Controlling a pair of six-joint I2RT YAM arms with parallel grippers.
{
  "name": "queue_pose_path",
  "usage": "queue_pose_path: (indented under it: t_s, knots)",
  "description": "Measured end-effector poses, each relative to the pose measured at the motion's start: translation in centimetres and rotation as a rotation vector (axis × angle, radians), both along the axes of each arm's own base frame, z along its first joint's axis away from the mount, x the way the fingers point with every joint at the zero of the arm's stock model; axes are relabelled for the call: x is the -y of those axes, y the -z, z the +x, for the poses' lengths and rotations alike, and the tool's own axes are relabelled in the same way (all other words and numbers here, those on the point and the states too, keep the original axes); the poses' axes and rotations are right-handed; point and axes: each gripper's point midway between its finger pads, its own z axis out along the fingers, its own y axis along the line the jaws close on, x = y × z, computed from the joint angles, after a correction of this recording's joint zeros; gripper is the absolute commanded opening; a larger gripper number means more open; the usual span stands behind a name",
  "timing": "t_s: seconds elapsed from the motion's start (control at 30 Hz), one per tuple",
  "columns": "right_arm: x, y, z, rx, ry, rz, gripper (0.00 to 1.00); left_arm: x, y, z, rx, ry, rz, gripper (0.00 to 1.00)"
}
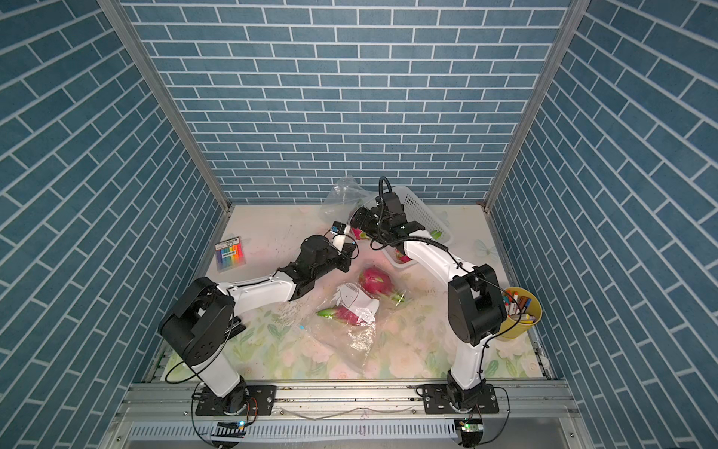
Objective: Open the zip-top bag and take out the dragon fruit
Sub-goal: Pick up the dragon fruit from the zipper food storage bag.
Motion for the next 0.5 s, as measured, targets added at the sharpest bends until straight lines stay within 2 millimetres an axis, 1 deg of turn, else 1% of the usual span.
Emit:
queue_pose_path:
  t_s: [0.2, 0.37, 0.5]
  knots:
    - [0.2, -0.6, -0.3, 0.002, -0.004, 0.005, 0.77, -1.0, -0.3, 0.7, 0.024, -0.012, -0.025, 0.0]
    - [0.4, -1.0, -1.5, -0.023, -0.033, 0.015, 0.77, -3.0, -0.4, 2.1, 0.032, -0.062, -0.022, 0.0]
    - [0.6, -1.3, -2.4, -0.045, -0.055, 0.022, 0.77, -4.8, -0.2, 3.7, 0.04, -0.13, 0.007, 0.0]
